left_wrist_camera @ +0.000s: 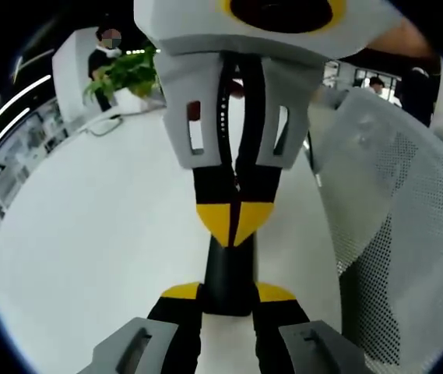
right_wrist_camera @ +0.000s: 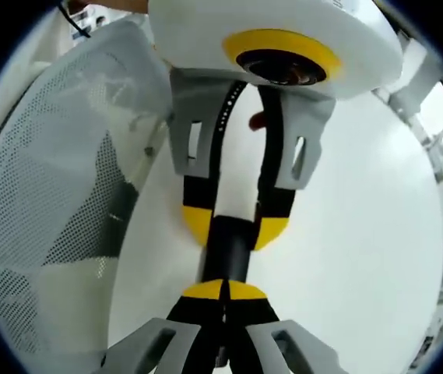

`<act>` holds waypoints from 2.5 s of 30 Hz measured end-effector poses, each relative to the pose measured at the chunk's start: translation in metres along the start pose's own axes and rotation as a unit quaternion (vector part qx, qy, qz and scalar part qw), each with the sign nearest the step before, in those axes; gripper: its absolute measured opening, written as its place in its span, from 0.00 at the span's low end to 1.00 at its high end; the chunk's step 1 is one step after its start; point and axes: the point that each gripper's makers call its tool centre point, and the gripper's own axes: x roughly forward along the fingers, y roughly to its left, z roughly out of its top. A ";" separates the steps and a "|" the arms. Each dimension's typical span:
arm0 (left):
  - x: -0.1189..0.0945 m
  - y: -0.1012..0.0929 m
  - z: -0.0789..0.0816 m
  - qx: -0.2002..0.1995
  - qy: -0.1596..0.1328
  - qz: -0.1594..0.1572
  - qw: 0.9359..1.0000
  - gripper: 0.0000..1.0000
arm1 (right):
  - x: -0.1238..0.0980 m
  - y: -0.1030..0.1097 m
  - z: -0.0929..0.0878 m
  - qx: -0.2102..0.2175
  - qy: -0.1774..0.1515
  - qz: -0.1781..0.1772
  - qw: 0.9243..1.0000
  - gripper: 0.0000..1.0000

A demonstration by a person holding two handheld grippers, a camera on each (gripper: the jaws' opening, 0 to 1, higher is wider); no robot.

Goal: Press the specified remote control buttons in sequence, fully releasing each button before pressing the next.

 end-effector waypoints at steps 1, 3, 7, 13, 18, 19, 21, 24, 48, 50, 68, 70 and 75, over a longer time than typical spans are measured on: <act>0.000 0.000 0.000 0.000 0.000 0.000 1.000 0.24 | 0.000 0.000 0.000 0.001 0.000 0.000 1.000 0.00; 0.000 0.000 0.000 0.000 -0.001 0.000 1.000 0.24 | 0.000 0.000 0.000 0.001 0.000 0.001 1.000 0.00; 0.000 0.000 0.000 0.000 -0.002 0.000 1.000 0.24 | 0.001 0.000 0.000 -0.004 0.004 0.000 1.000 0.00; 0.000 0.000 0.000 0.001 -0.001 -0.001 1.000 0.24 | 0.002 0.000 0.000 -0.005 0.003 -0.001 1.000 0.00; 0.000 0.000 -0.001 0.001 -0.002 -0.001 1.000 0.24 | 0.002 0.001 0.000 -0.010 0.008 0.000 1.000 0.00; 0.000 0.000 -0.001 0.001 -0.002 -0.001 1.000 0.24 | 0.002 0.001 0.000 -0.010 0.009 0.001 1.000 0.00; 0.000 -0.001 -0.001 0.001 -0.001 -0.001 1.000 0.24 | 0.002 0.001 0.000 -0.011 0.010 0.001 1.000 0.00; 0.000 -0.001 -0.001 0.000 0.000 -0.001 1.000 0.24 | 0.002 0.001 -0.001 -0.011 0.011 0.001 1.000 0.00; 0.000 0.001 -0.001 0.000 0.003 0.000 1.000 0.24 | -0.002 0.000 0.005 -0.009 -0.018 -0.015 1.000 0.00; 0.000 0.001 -0.001 0.000 0.003 -0.001 1.000 0.24 | -0.005 -0.003 0.007 -0.003 -0.026 -0.021 0.999 0.00; -0.001 0.000 0.000 0.001 0.003 -0.002 1.000 0.24 | -0.020 -0.005 0.016 0.029 -0.074 -0.027 0.996 0.03; -0.001 0.000 0.000 0.001 0.003 -0.002 1.000 0.24 | -0.021 -0.004 0.014 0.028 -0.073 -0.029 0.997 0.04; 0.000 0.000 0.000 0.001 0.005 -0.002 1.000 0.24 | -0.023 -0.002 0.009 0.038 -0.071 -0.027 0.996 0.10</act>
